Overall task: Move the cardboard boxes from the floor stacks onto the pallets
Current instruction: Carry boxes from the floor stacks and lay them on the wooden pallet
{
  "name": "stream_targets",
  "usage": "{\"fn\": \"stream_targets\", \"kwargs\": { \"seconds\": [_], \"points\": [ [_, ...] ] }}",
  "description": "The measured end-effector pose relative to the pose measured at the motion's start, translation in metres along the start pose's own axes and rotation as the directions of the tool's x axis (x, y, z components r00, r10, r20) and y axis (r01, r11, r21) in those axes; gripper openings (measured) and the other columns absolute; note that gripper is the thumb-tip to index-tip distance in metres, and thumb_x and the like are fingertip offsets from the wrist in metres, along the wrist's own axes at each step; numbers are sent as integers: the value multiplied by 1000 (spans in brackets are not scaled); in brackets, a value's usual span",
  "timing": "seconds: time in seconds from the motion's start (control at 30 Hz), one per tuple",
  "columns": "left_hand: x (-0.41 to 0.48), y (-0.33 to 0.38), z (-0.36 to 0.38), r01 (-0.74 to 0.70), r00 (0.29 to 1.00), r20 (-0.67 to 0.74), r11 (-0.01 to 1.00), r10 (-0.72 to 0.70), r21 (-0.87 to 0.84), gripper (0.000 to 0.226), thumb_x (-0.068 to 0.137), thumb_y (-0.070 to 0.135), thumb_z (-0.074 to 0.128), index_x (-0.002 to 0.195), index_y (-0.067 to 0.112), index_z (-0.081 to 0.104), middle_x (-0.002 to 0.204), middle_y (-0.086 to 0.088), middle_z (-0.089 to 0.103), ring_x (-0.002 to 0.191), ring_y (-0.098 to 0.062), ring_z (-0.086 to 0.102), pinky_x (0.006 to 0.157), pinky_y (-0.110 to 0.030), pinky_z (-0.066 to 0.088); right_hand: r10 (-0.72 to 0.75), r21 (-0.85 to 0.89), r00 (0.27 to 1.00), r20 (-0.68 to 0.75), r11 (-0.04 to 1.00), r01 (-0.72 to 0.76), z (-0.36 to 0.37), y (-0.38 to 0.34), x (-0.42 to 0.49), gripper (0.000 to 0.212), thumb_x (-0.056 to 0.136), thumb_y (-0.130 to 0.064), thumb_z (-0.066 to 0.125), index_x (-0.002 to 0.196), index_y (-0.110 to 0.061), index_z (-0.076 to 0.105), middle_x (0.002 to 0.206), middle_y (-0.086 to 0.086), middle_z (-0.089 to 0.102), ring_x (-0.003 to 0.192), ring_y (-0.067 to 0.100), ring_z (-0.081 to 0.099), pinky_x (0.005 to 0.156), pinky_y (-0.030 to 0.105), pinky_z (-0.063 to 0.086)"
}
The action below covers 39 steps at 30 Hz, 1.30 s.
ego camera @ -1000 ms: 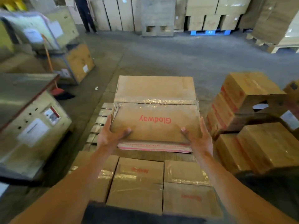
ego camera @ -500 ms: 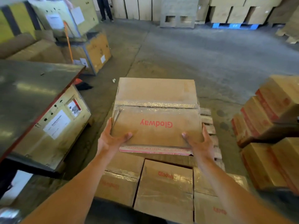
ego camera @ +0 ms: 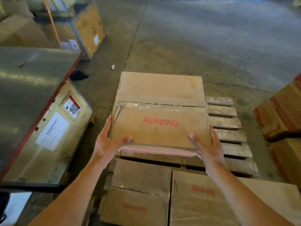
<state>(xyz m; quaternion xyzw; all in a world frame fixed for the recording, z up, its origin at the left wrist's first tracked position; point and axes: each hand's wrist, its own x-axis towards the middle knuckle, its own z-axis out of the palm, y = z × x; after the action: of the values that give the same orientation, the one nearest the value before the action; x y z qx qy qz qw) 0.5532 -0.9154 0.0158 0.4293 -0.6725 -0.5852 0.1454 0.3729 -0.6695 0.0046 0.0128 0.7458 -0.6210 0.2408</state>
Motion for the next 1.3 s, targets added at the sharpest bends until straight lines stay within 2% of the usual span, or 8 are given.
{"fn": "stream_targets", "kwargs": {
  "seconds": [0.13, 0.27, 0.37, 0.53, 0.67, 0.9, 1.13, 1.3],
  "points": [
    [53, -45, -19, -8, 1000, 31, 999, 6, 44, 106, 74, 17, 85, 153, 39, 19, 112, 29, 41, 97, 4, 47, 74, -16, 45, 12, -4, 1000, 1, 1000, -12, 57, 42, 28, 76, 72, -41, 86, 138, -46, 49, 114, -19, 69, 107, 6, 66, 97, 52, 55],
    [101, -93, -28, 20, 992, 121, 1000, -22, 21, 103, 62, 27, 90, 145, 44, 32, 126, 14, 52, 115, -7, 53, 93, -46, 56, 18, -26, 1000, 2, 999, -18, 88, 86, 62, 85, 64, -54, 89, 138, -48, 48, 120, -14, 69, 114, 15, 66, 93, 54, 56],
    [129, -125, -22, 55, 986, 157, 998, -55, 2, 111, 57, 35, 91, 149, 42, 29, 132, 10, 51, 124, -13, 51, 95, -51, 55, 14, -55, 1000, -17, 998, -15, 102, 116, 87, 84, 70, -48, 88, 142, -46, 44, 123, -13, 67, 117, 14, 64, 94, 53, 56],
    [170, -192, 9, 69, 985, 157, 997, -74, 35, 117, 62, 36, 87, 156, 39, 17, 132, 12, 51, 118, -6, 51, 84, -30, 52, 47, -134, 997, -61, 989, -54, 111, 177, 132, 93, 66, -58, 85, 145, -49, 38, 130, -11, 59, 122, 16, 58, 98, 56, 52],
    [186, -246, 39, 64, 988, 134, 995, -74, 72, 94, 69, 28, 84, 141, 48, 27, 115, 22, 48, 102, 4, 50, 73, -17, 42, 52, -211, 996, -73, 975, -67, 108, 232, 156, 86, 75, -50, 81, 148, -44, 36, 132, -11, 56, 123, 15, 54, 104, 52, 49],
    [190, -325, 61, 76, 984, 153, 988, -96, 134, 113, 62, 39, 83, 156, 37, 20, 139, 6, 47, 124, -12, 46, 82, -19, 42, 119, -178, 988, -101, 975, -135, 96, 308, 162, 83, 82, -37, 78, 152, -38, 33, 116, -22, 53, 99, -7, 50, 75, 16, 40],
    [189, -343, 56, 86, 982, 152, 983, -111, 163, 114, 62, 37, 85, 157, 35, 22, 137, 7, 51, 123, -12, 50, 89, -25, 47, 124, -242, 988, -91, 960, -143, 100, 333, 163, 84, 78, -44, 80, 151, -38, 38, 125, -18, 56, 109, 1, 56, 88, 26, 47],
    [184, -352, 41, 129, 978, 133, 969, -159, 211, 116, 58, 46, 87, 154, 39, 23, 138, 5, 52, 127, -19, 51, 103, -51, 48, 117, -382, 991, -58, 915, -130, 107, 338, 163, 89, 74, -55, 80, 150, -41, 36, 136, -13, 55, 123, 12, 53, 104, 46, 47]
  ]
}}
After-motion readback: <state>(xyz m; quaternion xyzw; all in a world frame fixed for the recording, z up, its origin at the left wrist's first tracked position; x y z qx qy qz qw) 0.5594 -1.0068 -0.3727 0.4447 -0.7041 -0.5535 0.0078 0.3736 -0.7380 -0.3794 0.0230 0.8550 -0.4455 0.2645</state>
